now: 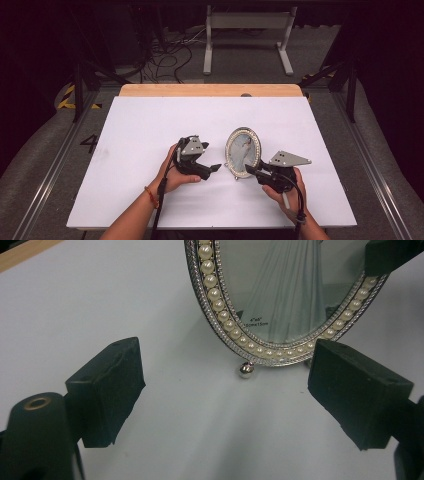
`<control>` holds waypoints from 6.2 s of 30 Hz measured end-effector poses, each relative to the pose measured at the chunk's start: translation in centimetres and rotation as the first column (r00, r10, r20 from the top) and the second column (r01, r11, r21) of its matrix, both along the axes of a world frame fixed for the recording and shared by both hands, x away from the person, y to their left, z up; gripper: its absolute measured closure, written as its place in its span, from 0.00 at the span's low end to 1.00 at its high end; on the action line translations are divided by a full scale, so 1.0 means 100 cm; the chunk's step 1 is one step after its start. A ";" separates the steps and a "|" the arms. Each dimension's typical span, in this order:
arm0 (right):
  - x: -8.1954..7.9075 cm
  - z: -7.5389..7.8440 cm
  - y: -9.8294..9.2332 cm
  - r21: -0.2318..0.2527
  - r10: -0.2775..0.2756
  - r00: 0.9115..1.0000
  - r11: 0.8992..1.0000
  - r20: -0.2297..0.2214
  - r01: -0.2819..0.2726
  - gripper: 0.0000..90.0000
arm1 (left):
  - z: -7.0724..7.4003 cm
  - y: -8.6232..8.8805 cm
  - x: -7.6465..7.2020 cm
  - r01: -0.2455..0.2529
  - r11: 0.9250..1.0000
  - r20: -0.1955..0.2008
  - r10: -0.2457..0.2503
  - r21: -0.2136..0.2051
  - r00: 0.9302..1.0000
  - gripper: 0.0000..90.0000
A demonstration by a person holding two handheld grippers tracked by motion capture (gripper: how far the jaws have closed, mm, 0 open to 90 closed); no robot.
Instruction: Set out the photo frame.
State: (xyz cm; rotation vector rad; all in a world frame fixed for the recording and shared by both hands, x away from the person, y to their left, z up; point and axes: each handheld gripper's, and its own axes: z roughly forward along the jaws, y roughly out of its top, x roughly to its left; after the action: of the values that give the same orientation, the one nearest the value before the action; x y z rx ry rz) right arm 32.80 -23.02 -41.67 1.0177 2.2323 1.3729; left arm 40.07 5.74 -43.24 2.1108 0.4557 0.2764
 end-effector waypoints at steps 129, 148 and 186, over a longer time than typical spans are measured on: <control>0.004 -0.002 -0.001 0.016 -0.112 0.991 0.994 0.072 0.111 0.83 | 0.007 -0.001 -0.012 0.016 0.999 0.053 -0.015 -0.030 0.999 0.64; 0.009 -0.004 0.006 0.025 -0.099 0.993 0.995 0.065 0.098 0.83 | 0.008 0.005 -0.017 0.005 1.000 0.063 -0.004 -0.010 0.998 0.73; 0.006 -0.004 0.014 -0.068 -0.078 0.993 0.994 0.092 0.084 0.81 | 0.009 0.008 -0.022 -0.024 1.000 0.097 0.024 0.002 0.995 0.71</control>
State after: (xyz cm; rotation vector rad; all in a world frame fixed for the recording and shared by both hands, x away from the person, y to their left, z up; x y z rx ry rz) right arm 33.36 -21.66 -42.09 0.9908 2.1357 1.2689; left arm 37.86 6.57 -42.32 2.0863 0.4236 0.3914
